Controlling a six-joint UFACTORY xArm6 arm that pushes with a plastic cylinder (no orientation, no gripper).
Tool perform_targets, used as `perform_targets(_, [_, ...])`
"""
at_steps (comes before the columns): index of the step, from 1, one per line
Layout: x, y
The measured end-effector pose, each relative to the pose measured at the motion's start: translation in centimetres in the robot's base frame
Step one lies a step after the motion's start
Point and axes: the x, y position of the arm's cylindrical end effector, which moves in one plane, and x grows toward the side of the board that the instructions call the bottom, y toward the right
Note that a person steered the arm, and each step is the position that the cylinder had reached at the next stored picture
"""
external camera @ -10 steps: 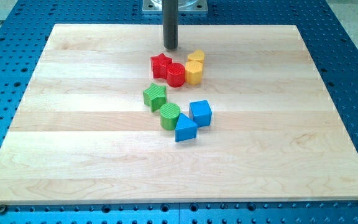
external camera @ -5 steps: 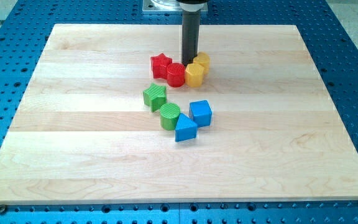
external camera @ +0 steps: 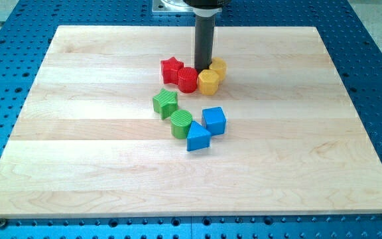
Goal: Move the hexagon diagonally top right to the cube
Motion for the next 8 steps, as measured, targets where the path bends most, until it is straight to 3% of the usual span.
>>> perform_targets(5, [2.1, -1.5])
perform_targets(8, [6.5, 0.5])
